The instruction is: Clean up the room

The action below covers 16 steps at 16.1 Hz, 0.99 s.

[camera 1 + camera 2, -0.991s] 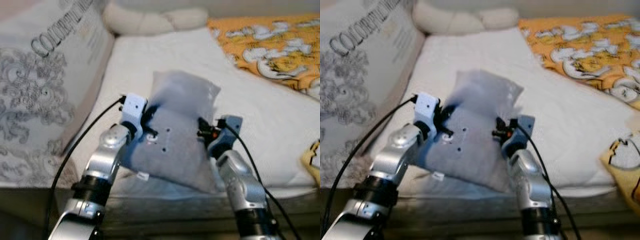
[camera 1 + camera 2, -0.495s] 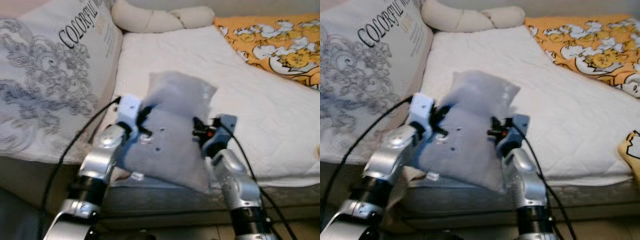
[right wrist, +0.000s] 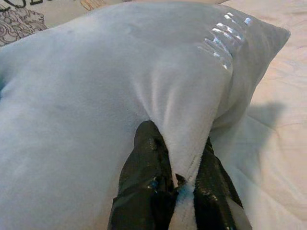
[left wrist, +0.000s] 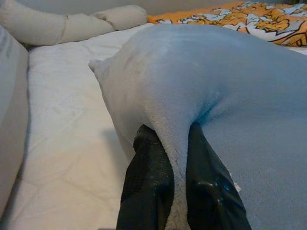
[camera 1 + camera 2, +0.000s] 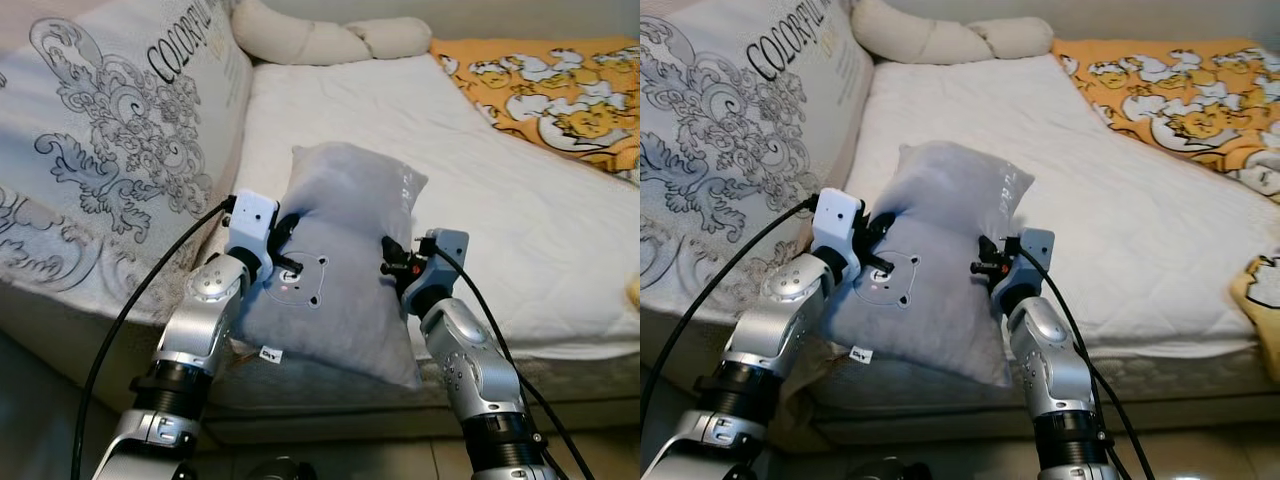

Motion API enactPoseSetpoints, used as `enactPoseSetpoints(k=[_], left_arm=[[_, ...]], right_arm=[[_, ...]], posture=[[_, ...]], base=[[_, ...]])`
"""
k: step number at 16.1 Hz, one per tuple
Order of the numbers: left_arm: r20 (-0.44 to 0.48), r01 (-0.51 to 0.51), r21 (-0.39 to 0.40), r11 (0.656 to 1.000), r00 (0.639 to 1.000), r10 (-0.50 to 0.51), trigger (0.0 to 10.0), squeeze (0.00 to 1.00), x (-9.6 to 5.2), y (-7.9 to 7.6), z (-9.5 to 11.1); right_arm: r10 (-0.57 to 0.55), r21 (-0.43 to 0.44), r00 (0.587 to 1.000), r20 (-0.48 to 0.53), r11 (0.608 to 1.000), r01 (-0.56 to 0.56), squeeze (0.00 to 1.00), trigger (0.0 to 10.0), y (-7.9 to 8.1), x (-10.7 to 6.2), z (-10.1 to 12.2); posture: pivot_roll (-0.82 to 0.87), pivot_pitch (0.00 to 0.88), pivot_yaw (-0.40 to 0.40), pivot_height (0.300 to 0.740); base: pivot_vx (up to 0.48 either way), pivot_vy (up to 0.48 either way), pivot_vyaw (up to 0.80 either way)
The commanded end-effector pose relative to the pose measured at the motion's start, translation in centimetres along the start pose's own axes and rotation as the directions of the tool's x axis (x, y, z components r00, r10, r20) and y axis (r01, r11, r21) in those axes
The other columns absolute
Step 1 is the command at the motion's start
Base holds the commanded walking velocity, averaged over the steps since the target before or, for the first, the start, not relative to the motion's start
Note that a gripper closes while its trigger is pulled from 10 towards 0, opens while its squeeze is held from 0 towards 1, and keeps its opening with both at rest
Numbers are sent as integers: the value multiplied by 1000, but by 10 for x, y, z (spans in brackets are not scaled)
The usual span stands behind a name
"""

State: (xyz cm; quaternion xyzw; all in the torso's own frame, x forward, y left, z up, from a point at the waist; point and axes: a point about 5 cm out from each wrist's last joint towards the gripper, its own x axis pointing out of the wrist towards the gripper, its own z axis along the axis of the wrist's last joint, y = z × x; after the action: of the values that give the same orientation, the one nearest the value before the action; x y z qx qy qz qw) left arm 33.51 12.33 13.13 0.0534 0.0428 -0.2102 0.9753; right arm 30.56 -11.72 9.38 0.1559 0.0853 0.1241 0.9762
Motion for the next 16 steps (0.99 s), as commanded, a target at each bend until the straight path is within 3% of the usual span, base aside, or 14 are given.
enactPoseSetpoints(k=[1, 3, 11, 13, 16], left_arm=[[56, -81, 8, 997, 995, 80, 10000, 0, -4, 16, 13], [58, -88, 6, 996, 994, 88, 10000, 0, -5, 16, 14], [57, -97, 19, 995, 994, 96, 10000, 0, -3, 20, 17], [63, -96, 21, 995, 994, 94, 10000, 0, -2, 20, 19], [62, -97, 26, 995, 993, 96, 10000, 0, -2, 21, 19]], right_arm=[[-14, -23, 1000, 8, 1000, 14, 0, 10000, -5, 3, 7], [-12, -28, 1000, 7, 1000, 12, 0, 10000, -5, 4, 8], [46, -88, 999, 4, 995, -45, 0, 10000, -1, 11, 8], [70, -98, 998, 4, 993, -69, 0, 10000, 3, 11, 9], [31, -30, 999, 16, 999, -31, 0, 10000, -2, 10, 9]], posture=[[64, 0, 41, 740], [70, 0, 37, 740], [76, 0, 37, 740], [77, 0, 37, 740], [69, 0, 38, 740]], base=[[296, 0, 781], [304, 0, 800], [310, 0, 0], [319, 0, 797], [322, 0, 265]])
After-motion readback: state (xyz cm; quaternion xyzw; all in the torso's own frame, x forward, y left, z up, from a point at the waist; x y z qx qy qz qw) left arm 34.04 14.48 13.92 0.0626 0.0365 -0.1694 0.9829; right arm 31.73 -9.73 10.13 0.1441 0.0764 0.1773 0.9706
